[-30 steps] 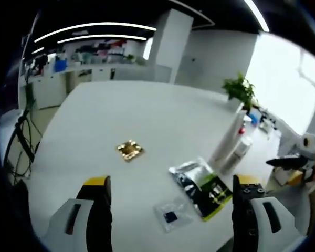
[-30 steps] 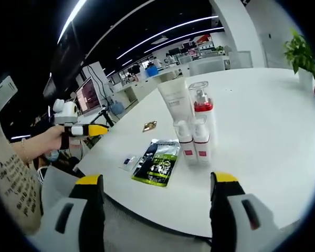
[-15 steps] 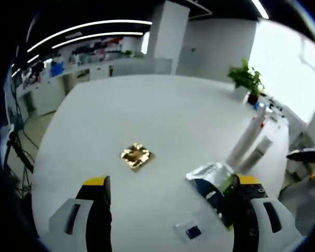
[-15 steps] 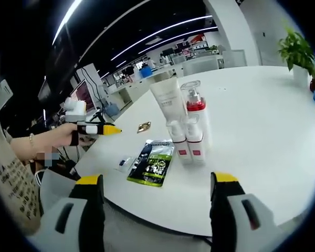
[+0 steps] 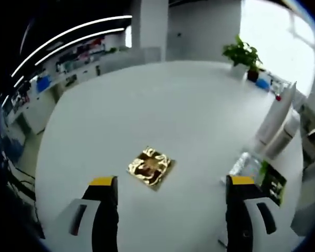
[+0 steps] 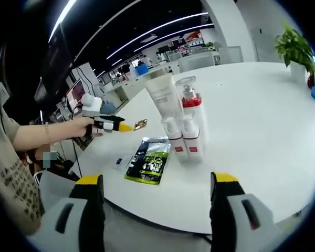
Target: Arrange the skincare products in the storage area until every visible bottle or jar stands upright without overlapping.
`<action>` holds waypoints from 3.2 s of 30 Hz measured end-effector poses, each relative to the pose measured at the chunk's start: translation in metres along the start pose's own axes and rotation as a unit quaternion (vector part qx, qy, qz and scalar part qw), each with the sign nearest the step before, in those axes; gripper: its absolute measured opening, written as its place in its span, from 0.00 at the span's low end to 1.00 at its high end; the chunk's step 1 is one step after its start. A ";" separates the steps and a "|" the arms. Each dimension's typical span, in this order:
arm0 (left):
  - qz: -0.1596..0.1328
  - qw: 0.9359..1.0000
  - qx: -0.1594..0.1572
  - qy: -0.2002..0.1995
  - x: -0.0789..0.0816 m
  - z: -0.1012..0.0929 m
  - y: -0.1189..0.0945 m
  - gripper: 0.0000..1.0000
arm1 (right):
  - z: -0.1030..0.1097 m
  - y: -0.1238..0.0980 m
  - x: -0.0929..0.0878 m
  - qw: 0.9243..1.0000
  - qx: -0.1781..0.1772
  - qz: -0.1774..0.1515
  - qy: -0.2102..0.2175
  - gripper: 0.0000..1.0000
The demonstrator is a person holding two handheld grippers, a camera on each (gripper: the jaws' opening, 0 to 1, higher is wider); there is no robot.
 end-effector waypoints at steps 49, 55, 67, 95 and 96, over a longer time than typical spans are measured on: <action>0.063 0.995 -0.043 0.060 0.011 0.025 0.052 0.36 | -0.001 0.004 -0.005 0.999 -0.007 0.038 0.000 0.83; 0.065 0.996 -0.037 0.049 0.012 0.027 0.049 0.34 | -0.001 0.004 -0.005 0.999 -0.007 0.034 -0.002 0.83; 0.040 0.997 -0.030 0.054 0.022 0.023 0.020 0.34 | 0.000 0.001 -0.001 1.000 -0.006 0.012 -0.003 0.83; -0.128 0.988 -0.043 0.079 0.076 -0.071 -0.135 0.34 | 0.022 -0.004 0.020 0.997 0.055 -0.034 -0.034 0.86; -0.133 0.987 -0.044 0.082 0.078 -0.074 -0.139 0.34 | 0.023 -0.004 0.021 0.997 0.057 -0.036 -0.034 0.86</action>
Point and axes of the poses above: the point that each gripper's makers call its tool centre point, and the gripper's own axes: y roughly forward along the fingers, z roughly to its left, x roughly out of its top, the point moved 8 cm from there along -y, roughly backward along the fingers, and after that the axes turned 3 degrees about -y, right-handed, at the moved point
